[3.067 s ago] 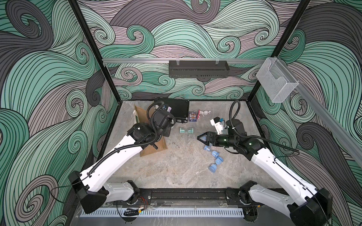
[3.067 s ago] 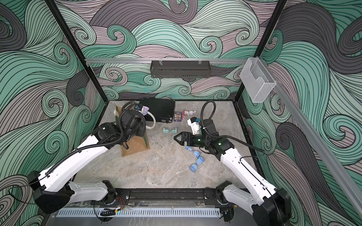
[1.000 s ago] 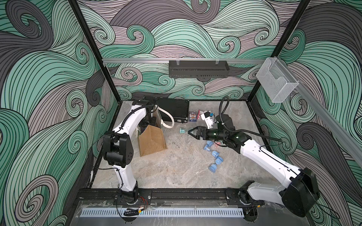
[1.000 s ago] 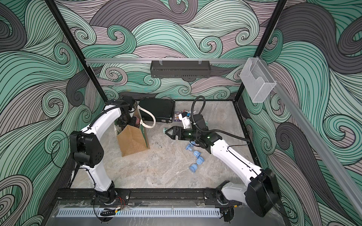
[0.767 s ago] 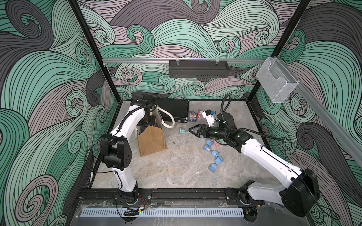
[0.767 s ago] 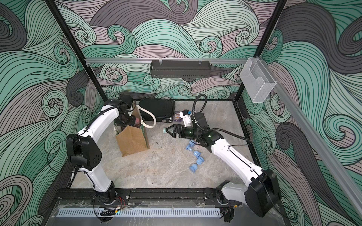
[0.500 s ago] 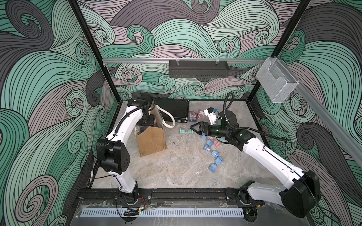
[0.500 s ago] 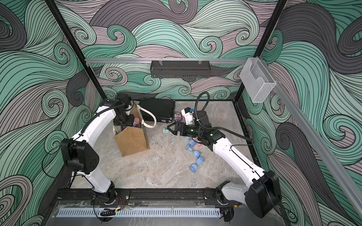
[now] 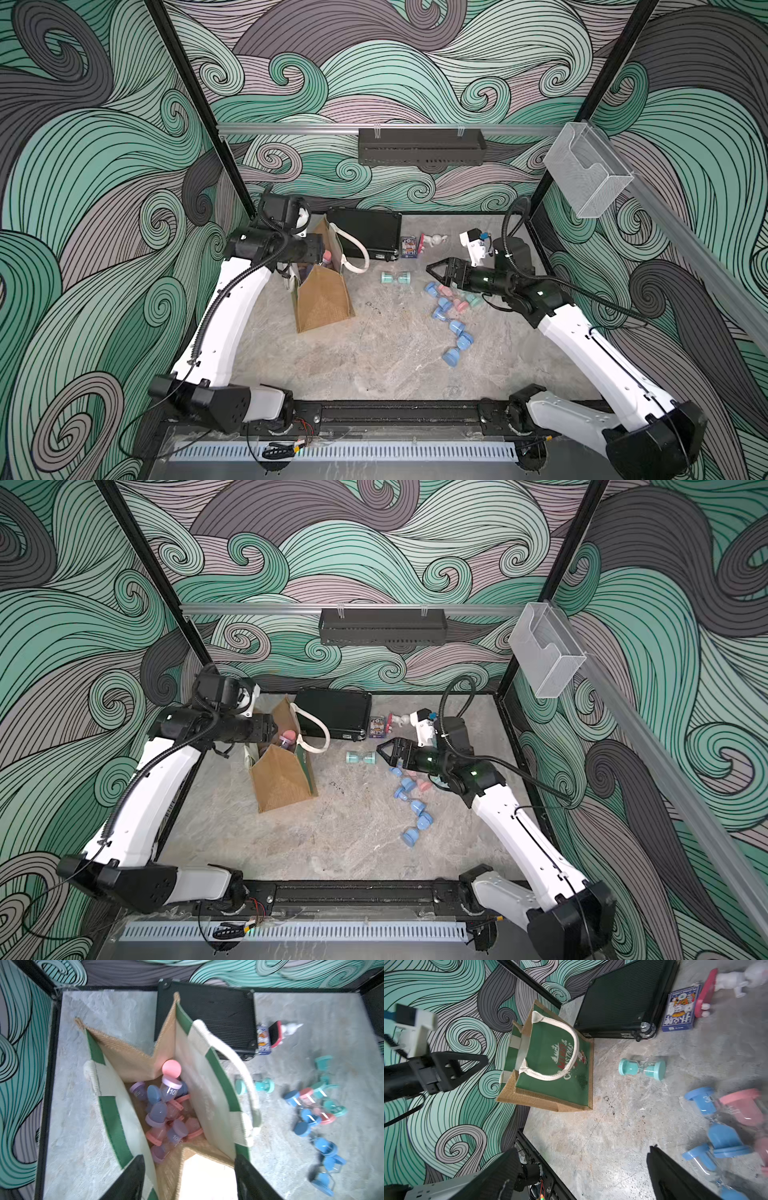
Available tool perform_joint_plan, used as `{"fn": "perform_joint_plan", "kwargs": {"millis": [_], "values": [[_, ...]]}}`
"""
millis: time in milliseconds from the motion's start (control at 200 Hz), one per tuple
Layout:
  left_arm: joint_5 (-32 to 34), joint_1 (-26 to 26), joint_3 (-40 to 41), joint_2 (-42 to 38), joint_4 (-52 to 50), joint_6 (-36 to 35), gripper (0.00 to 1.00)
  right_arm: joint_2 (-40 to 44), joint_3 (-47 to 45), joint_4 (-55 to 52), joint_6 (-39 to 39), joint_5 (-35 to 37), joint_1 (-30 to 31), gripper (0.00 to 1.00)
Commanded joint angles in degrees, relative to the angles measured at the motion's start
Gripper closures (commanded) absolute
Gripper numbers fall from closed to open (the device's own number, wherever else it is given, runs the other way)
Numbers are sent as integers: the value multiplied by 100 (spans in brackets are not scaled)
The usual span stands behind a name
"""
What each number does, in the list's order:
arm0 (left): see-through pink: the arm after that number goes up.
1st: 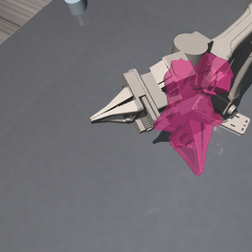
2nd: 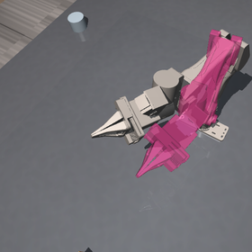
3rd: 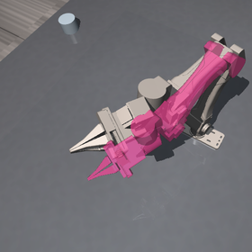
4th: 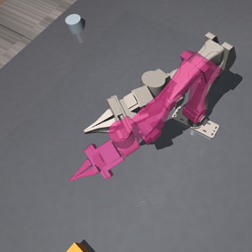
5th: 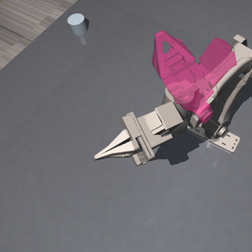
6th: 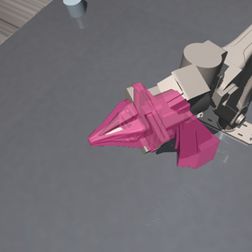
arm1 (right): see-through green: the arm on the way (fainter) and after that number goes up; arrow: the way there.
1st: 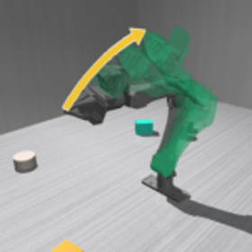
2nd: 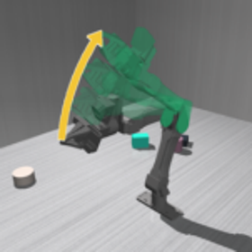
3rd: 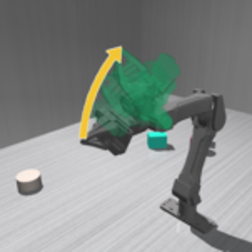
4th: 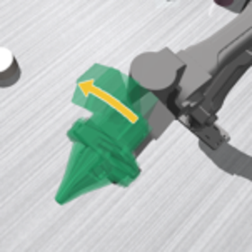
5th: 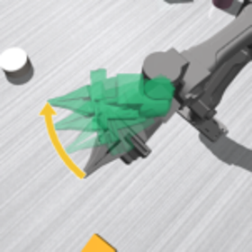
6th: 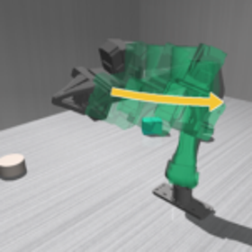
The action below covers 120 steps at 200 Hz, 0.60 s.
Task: Put the hourglass into the canvas bag
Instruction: Pick up the hourglass from the center of the board.
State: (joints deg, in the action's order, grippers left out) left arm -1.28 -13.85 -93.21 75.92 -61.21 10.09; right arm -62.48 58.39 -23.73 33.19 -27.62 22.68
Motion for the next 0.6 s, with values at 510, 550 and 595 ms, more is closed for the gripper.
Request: {"fn": "perform_joint_plan", "kwargs": {"millis": [510,550,595], "values": [[-131,-2885,1163,426,2488,1114,32,857,-442,-2353,-368,922,-334,0],[-93,-2991,1203,519,2586,1111,32,926,-507,-2428,-322,973,-337,0],[-75,-3093,1163,862,2595,1133,32,994,-555,-2537,-268,1045,-342,1]]}}
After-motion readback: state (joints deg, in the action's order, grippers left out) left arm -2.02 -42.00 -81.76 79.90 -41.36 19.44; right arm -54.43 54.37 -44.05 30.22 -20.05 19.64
